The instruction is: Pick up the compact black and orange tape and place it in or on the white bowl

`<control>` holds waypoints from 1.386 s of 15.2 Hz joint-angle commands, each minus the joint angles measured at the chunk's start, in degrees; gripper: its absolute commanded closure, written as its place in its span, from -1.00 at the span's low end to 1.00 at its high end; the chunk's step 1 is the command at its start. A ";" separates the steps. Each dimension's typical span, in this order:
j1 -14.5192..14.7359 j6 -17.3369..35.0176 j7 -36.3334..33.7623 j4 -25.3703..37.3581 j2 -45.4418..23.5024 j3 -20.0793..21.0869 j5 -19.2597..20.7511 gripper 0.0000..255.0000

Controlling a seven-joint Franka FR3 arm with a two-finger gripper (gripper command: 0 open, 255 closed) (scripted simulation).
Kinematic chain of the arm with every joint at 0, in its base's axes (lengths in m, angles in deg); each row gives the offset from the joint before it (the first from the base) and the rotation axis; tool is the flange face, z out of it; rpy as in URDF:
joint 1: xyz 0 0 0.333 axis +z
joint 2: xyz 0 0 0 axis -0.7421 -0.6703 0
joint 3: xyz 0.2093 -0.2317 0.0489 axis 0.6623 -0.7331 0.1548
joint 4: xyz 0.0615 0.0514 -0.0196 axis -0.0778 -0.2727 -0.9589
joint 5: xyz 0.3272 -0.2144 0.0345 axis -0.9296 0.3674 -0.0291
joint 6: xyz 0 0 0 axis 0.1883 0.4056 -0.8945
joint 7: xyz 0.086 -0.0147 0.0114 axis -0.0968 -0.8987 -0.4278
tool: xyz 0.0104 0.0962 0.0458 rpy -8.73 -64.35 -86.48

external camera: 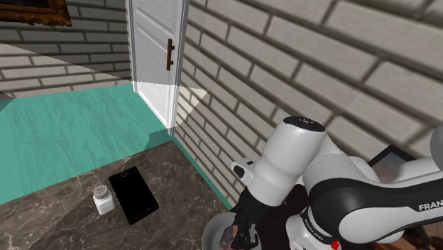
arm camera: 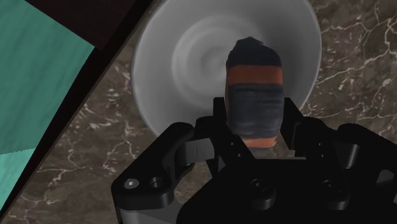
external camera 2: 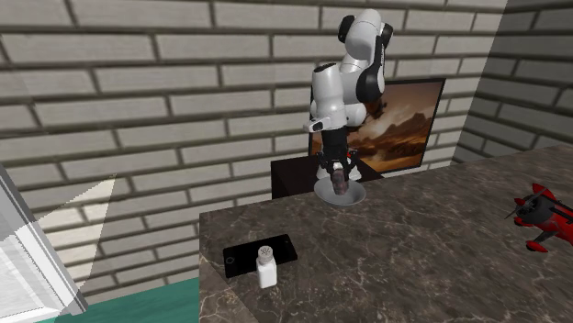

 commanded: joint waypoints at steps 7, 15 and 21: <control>0.00 0.07 0.02 0.00 -0.04 0.01 -0.02 -1.00; -1.42 -9.33 -1.14 3.28 5.75 -3.39 3.72 -1.00; -1.42 -9.33 -1.15 3.28 5.75 -3.39 3.72 -1.00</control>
